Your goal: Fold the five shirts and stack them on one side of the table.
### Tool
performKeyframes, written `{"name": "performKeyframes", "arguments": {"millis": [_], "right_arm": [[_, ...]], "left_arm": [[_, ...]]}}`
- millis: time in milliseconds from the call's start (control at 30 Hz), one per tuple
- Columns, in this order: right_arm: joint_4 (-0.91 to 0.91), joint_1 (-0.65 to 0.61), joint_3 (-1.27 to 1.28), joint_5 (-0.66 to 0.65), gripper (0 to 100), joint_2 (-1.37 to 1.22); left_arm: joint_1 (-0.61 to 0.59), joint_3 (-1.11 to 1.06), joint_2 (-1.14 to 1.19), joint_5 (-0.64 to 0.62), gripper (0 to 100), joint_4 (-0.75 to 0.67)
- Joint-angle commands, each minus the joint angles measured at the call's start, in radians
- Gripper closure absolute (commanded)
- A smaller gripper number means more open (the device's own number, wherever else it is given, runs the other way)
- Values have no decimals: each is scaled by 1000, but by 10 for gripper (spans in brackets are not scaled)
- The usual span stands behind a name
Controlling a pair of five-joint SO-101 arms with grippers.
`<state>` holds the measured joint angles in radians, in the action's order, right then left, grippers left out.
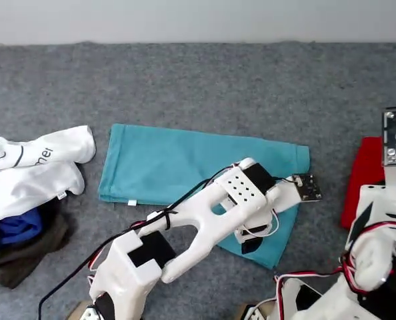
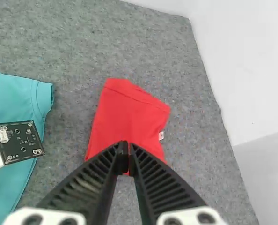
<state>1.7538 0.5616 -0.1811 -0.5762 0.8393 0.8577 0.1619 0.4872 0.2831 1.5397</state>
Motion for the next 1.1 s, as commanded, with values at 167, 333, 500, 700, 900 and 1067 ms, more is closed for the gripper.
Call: {"name": "performKeyframes", "arguments": {"millis": [167,333,500,700,900,1067], "right_arm": [[41,15,-2,-12,987,-13],[41,15,-2,-12,987,-12],[41,15,-2,-12,987,-10],[41,15,-2,-12,987,-10],[41,15,-2,-12,987,-10],[41,15,-2,-12,987,-10]], "left_arm": [[37,5,71,9,757,-55],[37,58,155,6,761,-68],[41,71,187,-32,812,-75],[41,74,187,-25,988,-91],[21,170,115,-32,986,-29],[-5,249,66,-28,986,-28]]}}
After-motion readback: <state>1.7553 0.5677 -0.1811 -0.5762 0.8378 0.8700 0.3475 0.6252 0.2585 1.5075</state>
